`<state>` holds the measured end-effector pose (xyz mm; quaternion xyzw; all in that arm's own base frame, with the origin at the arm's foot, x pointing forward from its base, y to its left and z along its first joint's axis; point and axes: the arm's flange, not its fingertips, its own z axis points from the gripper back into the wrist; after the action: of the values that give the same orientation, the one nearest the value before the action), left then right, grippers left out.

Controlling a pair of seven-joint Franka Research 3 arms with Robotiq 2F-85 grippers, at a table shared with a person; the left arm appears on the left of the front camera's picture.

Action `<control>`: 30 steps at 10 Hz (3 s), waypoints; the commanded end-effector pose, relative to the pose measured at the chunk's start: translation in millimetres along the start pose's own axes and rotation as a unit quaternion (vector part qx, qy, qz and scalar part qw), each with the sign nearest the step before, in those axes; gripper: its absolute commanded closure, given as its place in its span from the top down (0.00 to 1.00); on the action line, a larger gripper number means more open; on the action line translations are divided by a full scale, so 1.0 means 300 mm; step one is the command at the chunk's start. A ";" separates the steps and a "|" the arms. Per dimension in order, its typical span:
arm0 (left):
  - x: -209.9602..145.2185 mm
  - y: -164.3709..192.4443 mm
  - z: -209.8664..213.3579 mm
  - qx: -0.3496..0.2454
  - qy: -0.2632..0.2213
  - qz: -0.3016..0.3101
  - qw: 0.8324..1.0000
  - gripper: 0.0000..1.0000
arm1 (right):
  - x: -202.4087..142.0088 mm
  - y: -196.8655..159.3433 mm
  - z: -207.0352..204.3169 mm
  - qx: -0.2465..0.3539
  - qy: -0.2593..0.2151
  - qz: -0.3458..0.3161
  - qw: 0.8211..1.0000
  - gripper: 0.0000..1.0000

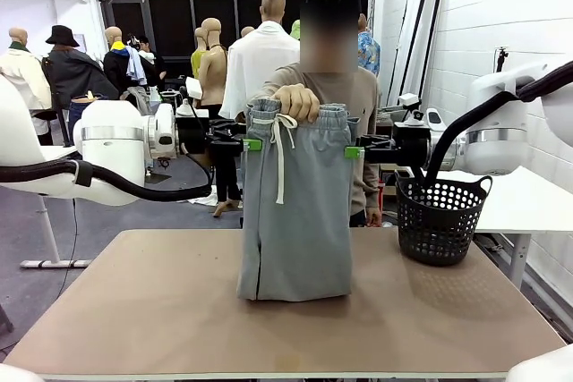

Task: Fold the training pants.
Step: Release the ends of the Training pants and then grab the overlapped ends.

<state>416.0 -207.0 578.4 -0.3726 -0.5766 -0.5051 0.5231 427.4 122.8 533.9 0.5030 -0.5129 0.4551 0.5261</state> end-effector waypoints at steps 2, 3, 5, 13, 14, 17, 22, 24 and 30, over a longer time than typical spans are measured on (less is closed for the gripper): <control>0.032 0.009 -0.036 -0.030 0.001 0.015 0.999 1.00 | 0.014 -0.042 -0.033 -0.005 -0.015 -0.004 1.000 1.00; 0.035 0.013 -0.047 -0.038 0.003 0.018 0.999 1.00 | 0.021 -0.050 -0.040 -0.002 -0.016 -0.004 1.000 1.00; 0.036 0.015 -0.063 -0.047 0.007 0.022 0.999 1.00 | 0.032 -0.053 -0.053 0.004 -0.016 -0.001 1.000 1.00; 0.057 -0.010 -0.022 -0.077 0.014 0.034 0.996 1.00 | 0.047 -0.051 -0.088 0.021 -0.009 0.002 1.000 1.00; 0.064 -0.022 -0.015 -0.086 -0.002 0.042 0.995 1.00 | 0.047 -0.052 -0.090 0.022 -0.008 0.001 1.000 1.00; 0.051 -0.032 -0.060 -0.092 0.018 0.040 0.995 1.00 | 0.047 -0.055 -0.095 0.026 -0.007 0.002 1.000 1.00; 0.025 -0.002 -0.132 -0.092 0.028 0.032 0.995 1.00 | 0.040 -0.060 -0.120 0.036 0.001 0.008 0.999 1.00; 0.022 0.005 -0.160 -0.086 0.031 0.014 0.996 1.00 | 0.038 -0.060 -0.141 0.042 0.010 0.007 0.999 1.00; 0.018 0.016 -0.168 -0.077 0.021 0.010 0.997 1.00 | 0.024 -0.044 -0.206 0.066 0.035 -0.006 0.997 1.00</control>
<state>427.0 -252.2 580.7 -0.4163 -0.5126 -0.5480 0.5135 440.9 178.2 538.8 0.5234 -0.4732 0.5000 0.5022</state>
